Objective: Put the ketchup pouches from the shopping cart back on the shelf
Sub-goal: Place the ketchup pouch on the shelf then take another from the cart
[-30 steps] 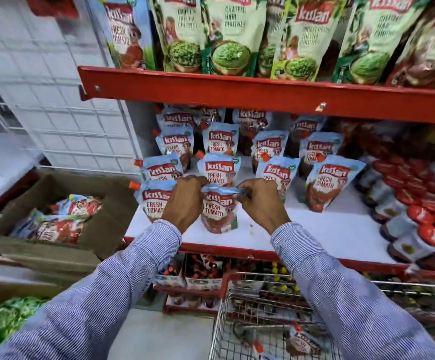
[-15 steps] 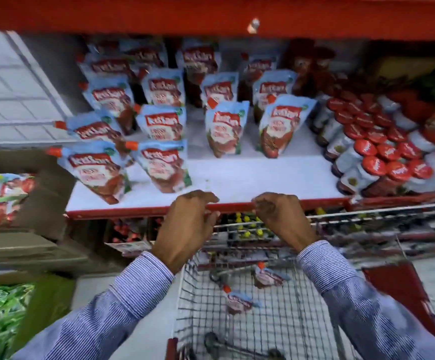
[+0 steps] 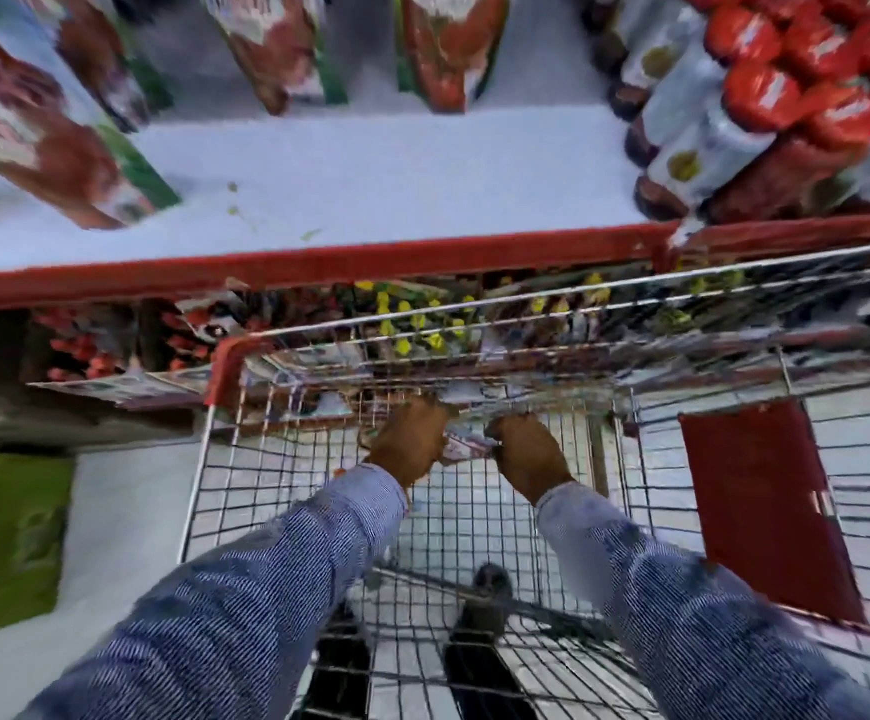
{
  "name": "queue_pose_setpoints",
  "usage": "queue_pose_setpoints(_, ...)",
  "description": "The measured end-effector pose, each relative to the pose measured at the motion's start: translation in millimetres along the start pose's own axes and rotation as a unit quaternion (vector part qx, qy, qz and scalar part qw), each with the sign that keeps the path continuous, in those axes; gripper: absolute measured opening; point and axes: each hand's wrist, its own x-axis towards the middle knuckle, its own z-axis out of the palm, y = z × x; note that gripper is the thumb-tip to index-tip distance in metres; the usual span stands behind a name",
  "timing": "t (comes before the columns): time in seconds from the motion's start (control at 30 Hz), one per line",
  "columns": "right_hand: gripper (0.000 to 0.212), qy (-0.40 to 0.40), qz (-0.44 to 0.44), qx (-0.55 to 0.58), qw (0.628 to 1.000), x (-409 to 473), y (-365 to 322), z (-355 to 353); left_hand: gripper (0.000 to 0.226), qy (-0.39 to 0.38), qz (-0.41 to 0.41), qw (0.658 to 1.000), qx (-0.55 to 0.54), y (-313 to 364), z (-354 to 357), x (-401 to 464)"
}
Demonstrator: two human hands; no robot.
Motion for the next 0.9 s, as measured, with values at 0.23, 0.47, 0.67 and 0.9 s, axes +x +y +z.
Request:
queue_pose_setpoints(0.23,0.014,0.054,-0.065,0.009,0.996,-23,-24,-51,0.033,0.036,-0.023,0.999,-0.027,4,-37,-24)
queue_pose_setpoints(0.47,0.018,0.177,-0.143,0.098,0.969,-94,-113,-190,0.017,0.191,0.044,0.98,-0.01,25,-189,-118)
queue_pose_setpoints(0.67,0.013,0.307,-0.218,0.174,0.91,-108,-196,-290,0.011,0.347,0.095,0.933,-0.001,25,-315,-167)
queue_pose_setpoints(0.9,0.008,0.349,-0.24,0.145,0.894,-65,-249,-335,0.01,0.379,0.072,0.921,0.048,8,-374,-144)
